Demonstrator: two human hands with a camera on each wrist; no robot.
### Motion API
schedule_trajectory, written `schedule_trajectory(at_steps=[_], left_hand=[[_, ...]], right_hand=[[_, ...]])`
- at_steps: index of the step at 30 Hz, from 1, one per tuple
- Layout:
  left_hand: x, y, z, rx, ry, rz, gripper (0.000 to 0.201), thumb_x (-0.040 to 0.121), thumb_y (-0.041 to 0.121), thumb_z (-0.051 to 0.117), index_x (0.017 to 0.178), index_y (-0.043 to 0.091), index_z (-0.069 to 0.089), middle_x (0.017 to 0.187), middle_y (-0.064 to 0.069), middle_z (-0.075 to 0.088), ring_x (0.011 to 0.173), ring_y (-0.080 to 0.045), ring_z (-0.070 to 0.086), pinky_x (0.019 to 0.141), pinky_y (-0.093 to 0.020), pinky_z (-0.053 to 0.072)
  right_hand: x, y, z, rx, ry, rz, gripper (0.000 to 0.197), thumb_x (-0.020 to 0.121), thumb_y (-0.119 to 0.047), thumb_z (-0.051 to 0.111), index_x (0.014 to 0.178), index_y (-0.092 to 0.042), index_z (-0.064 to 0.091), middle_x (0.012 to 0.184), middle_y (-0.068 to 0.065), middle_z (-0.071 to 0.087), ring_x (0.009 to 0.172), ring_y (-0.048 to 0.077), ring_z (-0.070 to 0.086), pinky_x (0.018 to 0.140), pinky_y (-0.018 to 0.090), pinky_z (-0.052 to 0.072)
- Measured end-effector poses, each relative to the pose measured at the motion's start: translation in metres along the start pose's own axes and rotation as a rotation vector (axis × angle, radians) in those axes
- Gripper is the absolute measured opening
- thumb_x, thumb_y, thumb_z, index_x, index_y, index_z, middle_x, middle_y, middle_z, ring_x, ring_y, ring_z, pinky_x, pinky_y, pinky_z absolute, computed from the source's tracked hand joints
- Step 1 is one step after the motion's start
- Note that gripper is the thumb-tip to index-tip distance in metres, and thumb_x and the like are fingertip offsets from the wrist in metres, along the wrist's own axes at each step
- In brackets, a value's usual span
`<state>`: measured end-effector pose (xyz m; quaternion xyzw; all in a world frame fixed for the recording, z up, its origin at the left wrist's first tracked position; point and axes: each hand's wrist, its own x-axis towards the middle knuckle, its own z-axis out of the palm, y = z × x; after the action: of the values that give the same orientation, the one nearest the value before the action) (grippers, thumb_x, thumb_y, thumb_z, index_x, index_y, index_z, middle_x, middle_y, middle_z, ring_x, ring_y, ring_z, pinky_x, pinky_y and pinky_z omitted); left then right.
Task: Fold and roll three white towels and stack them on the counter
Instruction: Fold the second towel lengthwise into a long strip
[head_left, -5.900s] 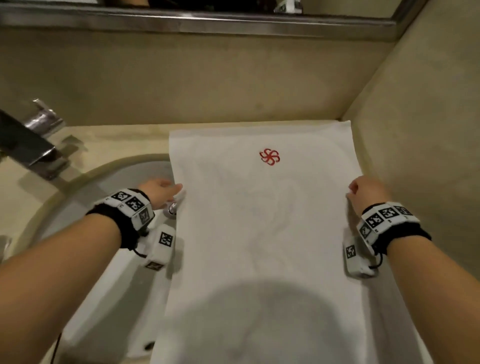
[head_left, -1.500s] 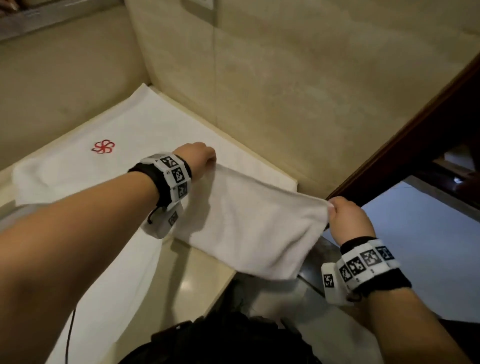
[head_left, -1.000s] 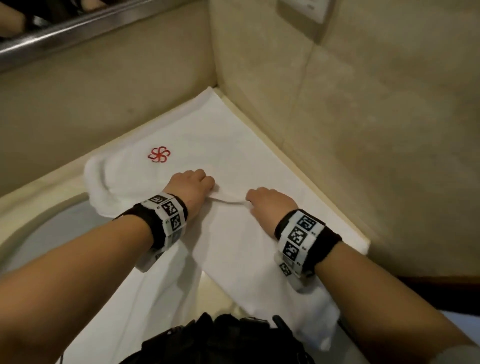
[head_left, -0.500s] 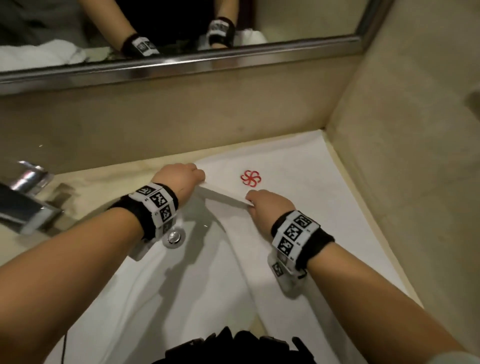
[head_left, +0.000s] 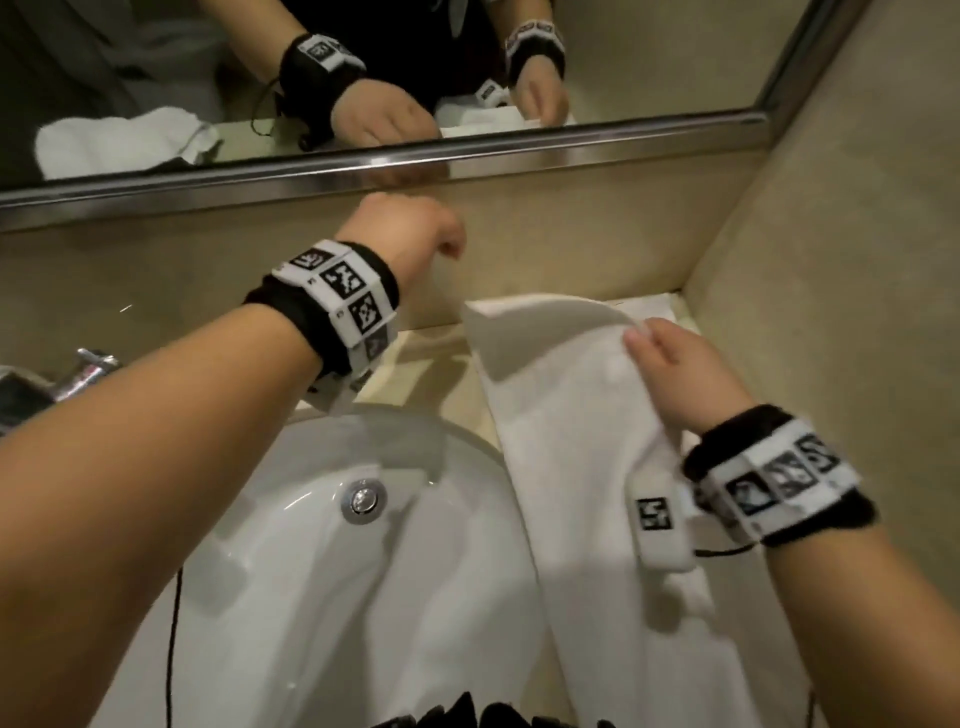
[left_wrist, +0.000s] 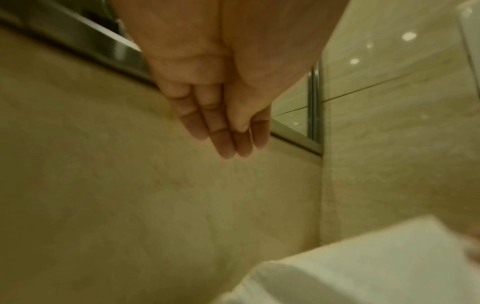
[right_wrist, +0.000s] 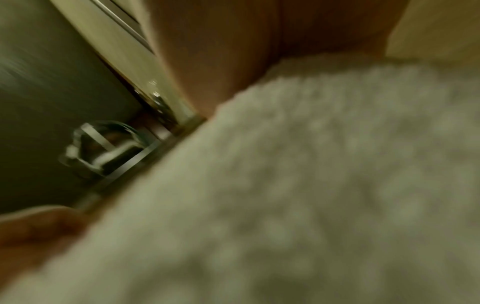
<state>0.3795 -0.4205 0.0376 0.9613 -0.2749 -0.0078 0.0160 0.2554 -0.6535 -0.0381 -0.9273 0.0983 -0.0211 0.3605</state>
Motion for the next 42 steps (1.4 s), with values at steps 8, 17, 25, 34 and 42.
schedule_trajectory(at_steps=[8,17,25,34,42], left_hand=[[0.003,0.064,0.088,-0.388,-0.300,-0.267,0.033,0.089,0.020,0.053,0.120,0.008,0.054,0.123,-0.015,0.059,0.113,-0.031,0.055,0.094,-0.032,0.041],[-0.003,0.087,0.132,-1.153,-0.289,-0.638,0.043,0.074,0.025,0.075,0.109,0.009,0.056,0.091,-0.011,0.066,0.081,-0.025,0.063,0.089,-0.041,0.054],[0.021,0.085,0.140,-0.721,-0.331,-0.466,0.024,0.077,0.020,0.065,0.096,0.017,0.052,0.091,-0.001,0.058,0.080,-0.021,0.054,0.069,-0.027,0.041],[0.021,0.048,0.149,-1.109,-0.236,-0.645,0.024,0.090,0.027,0.055,0.073,0.011,0.048,0.061,-0.006,0.056,0.037,-0.007,0.057,0.046,-0.021,0.053],[0.041,0.033,0.153,-1.019,-0.163,-0.663,0.021,0.090,0.016,0.054,0.069,0.017,0.049,0.059,-0.005,0.060,0.047,-0.011,0.061,0.064,-0.031,0.055]], right_hand=[[-0.015,0.104,-0.014,-0.290,-0.158,0.527,0.039,0.090,-0.025,0.049,0.125,-0.008,0.044,0.126,0.018,0.056,0.113,0.033,0.053,0.093,0.034,0.041],[0.026,0.092,-0.006,-0.646,-0.177,-0.003,0.033,0.086,-0.014,0.056,0.117,-0.010,0.050,0.121,0.013,0.048,0.112,0.030,0.043,0.090,0.036,0.040],[0.083,0.109,-0.005,-0.503,-0.092,0.328,0.039,0.098,-0.028,0.033,0.105,0.003,0.055,0.112,0.025,0.059,0.103,0.038,0.055,0.079,0.035,0.040],[0.112,0.108,0.007,-0.596,-0.188,0.287,0.029,0.096,-0.024,0.033,0.089,-0.006,0.055,0.110,0.024,0.060,0.096,0.036,0.056,0.074,0.034,0.039],[0.125,0.115,0.003,-0.631,-0.212,0.332,0.034,0.093,-0.031,0.044,0.102,-0.001,0.057,0.107,0.022,0.062,0.099,0.037,0.057,0.071,0.032,0.036]])
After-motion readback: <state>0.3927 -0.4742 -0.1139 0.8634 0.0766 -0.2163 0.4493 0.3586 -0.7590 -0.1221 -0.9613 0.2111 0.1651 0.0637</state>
